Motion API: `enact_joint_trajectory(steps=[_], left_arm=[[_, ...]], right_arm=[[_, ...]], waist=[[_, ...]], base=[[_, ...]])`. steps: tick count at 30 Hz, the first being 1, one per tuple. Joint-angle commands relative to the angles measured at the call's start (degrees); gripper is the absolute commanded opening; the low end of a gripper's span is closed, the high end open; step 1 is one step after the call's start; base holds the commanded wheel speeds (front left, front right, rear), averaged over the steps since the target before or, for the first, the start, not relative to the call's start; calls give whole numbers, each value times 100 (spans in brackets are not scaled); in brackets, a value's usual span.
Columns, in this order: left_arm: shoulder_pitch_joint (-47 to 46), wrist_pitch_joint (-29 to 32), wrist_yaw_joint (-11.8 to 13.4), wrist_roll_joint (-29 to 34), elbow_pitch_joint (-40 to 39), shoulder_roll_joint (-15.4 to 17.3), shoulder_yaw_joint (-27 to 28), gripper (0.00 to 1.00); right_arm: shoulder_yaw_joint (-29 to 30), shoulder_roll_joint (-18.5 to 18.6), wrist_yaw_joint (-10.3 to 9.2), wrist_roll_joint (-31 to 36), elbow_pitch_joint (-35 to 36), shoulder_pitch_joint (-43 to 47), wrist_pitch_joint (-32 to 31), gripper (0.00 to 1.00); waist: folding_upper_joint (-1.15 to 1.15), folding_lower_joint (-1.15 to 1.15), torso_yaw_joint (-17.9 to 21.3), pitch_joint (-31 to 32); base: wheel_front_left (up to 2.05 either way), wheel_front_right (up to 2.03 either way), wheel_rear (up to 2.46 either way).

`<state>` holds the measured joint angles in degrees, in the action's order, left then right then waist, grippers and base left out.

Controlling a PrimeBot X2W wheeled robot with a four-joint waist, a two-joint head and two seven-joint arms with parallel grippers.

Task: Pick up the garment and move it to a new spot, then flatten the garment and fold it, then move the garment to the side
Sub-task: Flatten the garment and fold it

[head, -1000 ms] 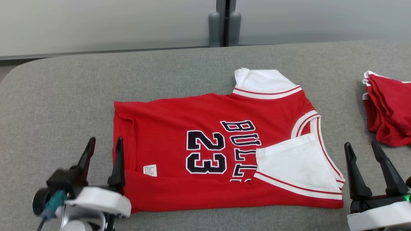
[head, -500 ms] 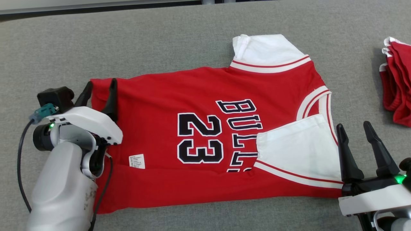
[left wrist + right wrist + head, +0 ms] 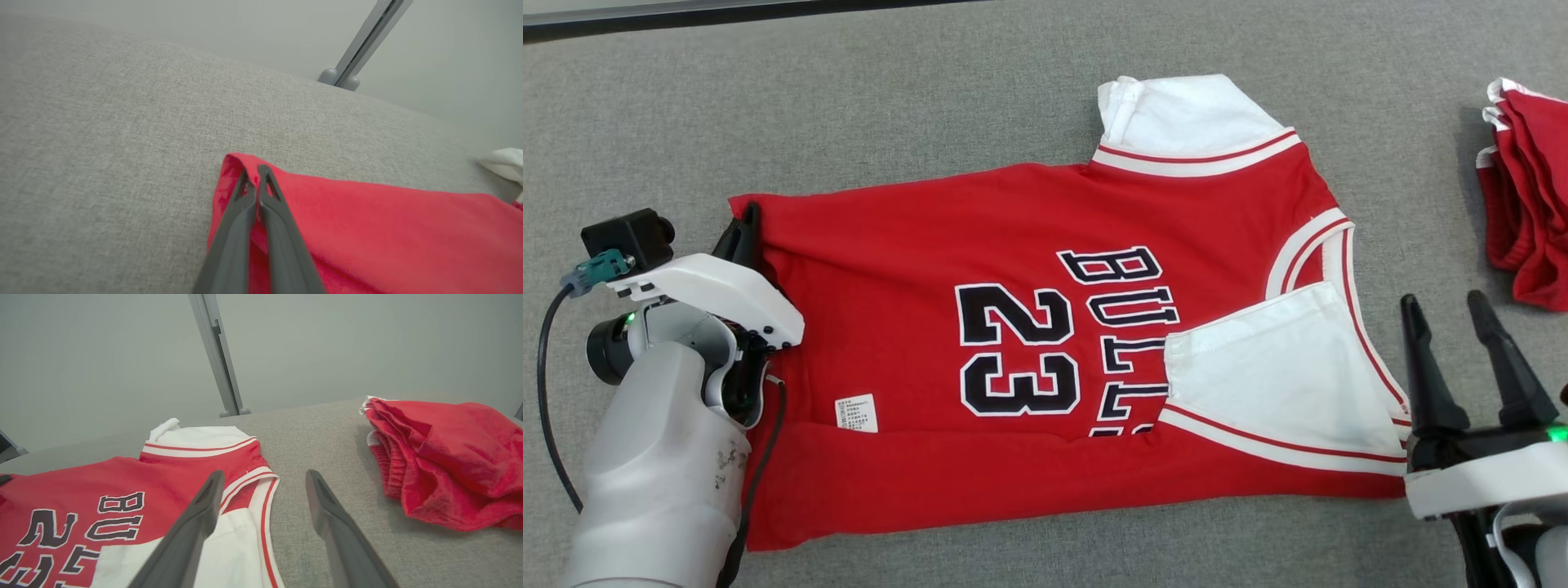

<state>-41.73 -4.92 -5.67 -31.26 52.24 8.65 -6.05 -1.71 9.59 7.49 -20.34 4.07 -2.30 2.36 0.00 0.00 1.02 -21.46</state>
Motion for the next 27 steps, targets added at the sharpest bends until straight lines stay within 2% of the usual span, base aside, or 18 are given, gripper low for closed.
enact_joint_trajectory(steps=[1, 3, 7, 13, 23, 27], left_arm=[[-129, -116, -30, -7, 68, 56, -6, 0], [-185, -228, -53, -14, 158, 62, -20, 0], [-307, -532, -81, 1, 231, 28, -80, 0], [-539, -745, -129, 46, 38, -170, -237, 0], [-702, -935, -158, 73, -309, -433, -598, 0], [-744, -971, -161, 10, -403, -500, -752, 0]], right_arm=[[50, 94, 0, -44, -56, -155, 48, 100], [61, 160, 0, -111, -97, -318, 116, 100], [0, 516, 0, -297, -387, -1030, 183, 100], [-264, 1027, 0, -628, -906, -2261, 97, 100], [-1384, 1821, 0, -1241, -2405, -4586, -528, 100], [-1946, 1958, 0, -1476, -3080, -5163, -710, 100]], waist=[[0, 0, 3, -8], [0, 0, 2, -31], [0, 0, -46, -230], [0, 0, -341, -757], [0, 0, -896, -1129], [0, 0, -1070, -1166]], base=[[0, 0, 0], [0, 0, 0], [0, 0, 0], [0, 0, 0], [0, 0, 0], [0, 0, 0]])
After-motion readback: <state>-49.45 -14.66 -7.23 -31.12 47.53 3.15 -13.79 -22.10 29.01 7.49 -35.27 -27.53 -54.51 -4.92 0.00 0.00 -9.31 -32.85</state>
